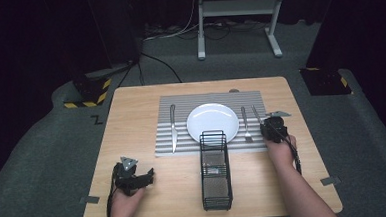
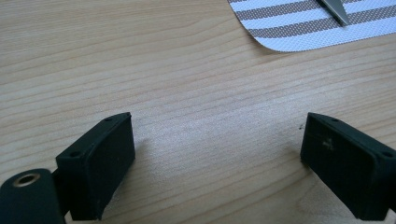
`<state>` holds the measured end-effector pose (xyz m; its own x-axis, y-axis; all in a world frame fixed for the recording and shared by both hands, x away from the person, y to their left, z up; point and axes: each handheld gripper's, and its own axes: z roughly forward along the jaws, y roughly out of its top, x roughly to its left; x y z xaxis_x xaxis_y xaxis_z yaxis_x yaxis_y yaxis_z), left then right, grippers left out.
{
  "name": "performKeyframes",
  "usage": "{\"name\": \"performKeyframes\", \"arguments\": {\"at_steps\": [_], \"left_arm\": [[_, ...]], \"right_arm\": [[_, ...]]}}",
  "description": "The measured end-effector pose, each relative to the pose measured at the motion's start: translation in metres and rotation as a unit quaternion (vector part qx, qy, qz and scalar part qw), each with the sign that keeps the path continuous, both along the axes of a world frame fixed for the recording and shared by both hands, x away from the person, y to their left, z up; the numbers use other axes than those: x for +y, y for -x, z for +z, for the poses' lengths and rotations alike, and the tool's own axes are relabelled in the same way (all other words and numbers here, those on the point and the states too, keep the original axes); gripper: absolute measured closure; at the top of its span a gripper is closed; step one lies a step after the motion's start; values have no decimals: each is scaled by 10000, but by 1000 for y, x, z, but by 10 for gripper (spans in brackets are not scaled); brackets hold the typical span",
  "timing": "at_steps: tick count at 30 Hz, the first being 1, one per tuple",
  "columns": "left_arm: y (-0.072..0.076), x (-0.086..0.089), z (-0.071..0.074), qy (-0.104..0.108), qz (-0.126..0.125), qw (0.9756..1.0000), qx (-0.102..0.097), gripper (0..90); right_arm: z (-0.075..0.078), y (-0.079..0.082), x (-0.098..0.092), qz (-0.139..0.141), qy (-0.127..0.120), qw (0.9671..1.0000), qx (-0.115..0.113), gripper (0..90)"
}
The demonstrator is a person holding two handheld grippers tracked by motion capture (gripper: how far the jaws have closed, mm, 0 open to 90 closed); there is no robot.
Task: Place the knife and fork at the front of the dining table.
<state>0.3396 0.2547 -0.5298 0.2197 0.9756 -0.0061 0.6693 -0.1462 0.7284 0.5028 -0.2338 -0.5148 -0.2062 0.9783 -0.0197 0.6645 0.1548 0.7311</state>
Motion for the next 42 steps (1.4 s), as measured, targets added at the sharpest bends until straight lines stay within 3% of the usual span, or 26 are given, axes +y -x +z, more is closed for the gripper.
{"name": "performKeyframes", "arguments": {"at_steps": [4, 8, 16, 28, 34, 42], "left_arm": [[0, 0, 0, 0, 0, 10000, 1, 99], [0, 0, 0, 0, 1, 10000, 1, 99], [0, 0, 0, -1, -1, 10000, 1, 99], [1, 0, 0, -11, 19, 10000, -1, 101], [0, 0, 0, -6, -11, 10000, 1, 100], [-1, 0, 0, -9, -53, 10000, 18, 86]], "right_arm": [[10, 7, 0, 79, -33, 9997, -244, 731], [18, 20, -14, -16, 33, 9992, -387, 809], [4, 35, -38, -207, 156, 9995, -176, 832], [-4, 51, -23, 110, 141, 9997, -181, 832], [1, 57, -22, 135, 161, 9993, -300, 778], [20, 70, -21, 252, -1, 9971, -713, 578]]}}
